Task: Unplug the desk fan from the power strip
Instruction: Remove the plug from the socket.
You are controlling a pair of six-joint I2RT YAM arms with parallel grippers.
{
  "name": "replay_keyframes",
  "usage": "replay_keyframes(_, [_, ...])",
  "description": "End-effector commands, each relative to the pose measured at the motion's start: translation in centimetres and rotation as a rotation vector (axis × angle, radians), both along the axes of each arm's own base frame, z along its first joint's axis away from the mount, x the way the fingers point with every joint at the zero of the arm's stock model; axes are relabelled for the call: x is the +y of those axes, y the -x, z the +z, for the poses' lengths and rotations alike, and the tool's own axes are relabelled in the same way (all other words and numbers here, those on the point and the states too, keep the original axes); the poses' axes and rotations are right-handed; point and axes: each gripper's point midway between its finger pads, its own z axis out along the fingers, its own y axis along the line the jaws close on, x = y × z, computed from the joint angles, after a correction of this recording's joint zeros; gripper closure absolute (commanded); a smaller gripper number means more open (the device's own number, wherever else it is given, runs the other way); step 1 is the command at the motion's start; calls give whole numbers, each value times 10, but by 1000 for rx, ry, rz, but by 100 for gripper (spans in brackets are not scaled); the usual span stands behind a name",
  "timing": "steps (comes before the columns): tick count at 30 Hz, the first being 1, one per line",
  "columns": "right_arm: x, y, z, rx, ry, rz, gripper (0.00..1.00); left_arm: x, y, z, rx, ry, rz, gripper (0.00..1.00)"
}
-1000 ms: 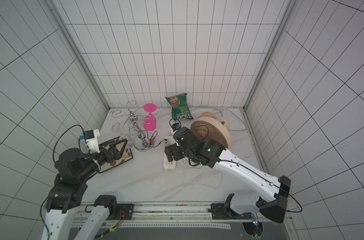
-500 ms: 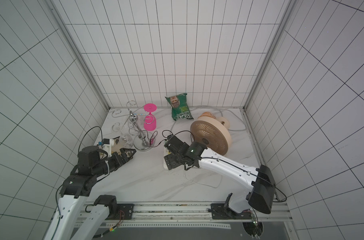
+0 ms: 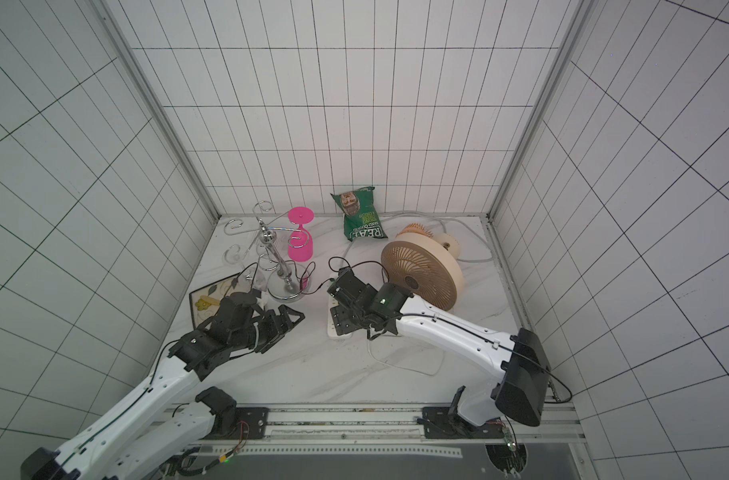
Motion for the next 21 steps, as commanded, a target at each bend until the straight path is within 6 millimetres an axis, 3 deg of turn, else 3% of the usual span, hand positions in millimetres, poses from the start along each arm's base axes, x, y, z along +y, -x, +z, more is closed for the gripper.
replay_keyframes(1, [7,-10,-1,5,-7,-83,26,5,-14,-17,42,36,147,12])
replay_keyframes(9, [21,-23,-28,77,39,-162,34,8,-8,-28,142,19,169,12])
replay_keyframes(13, [29,-28,-44,103,75,-186,39,24,-4,-29,180,40,224,12])
replay_keyframes(21, [27,-34,-64,122,134,-243,50,53,2,-30,196,86,317,13])
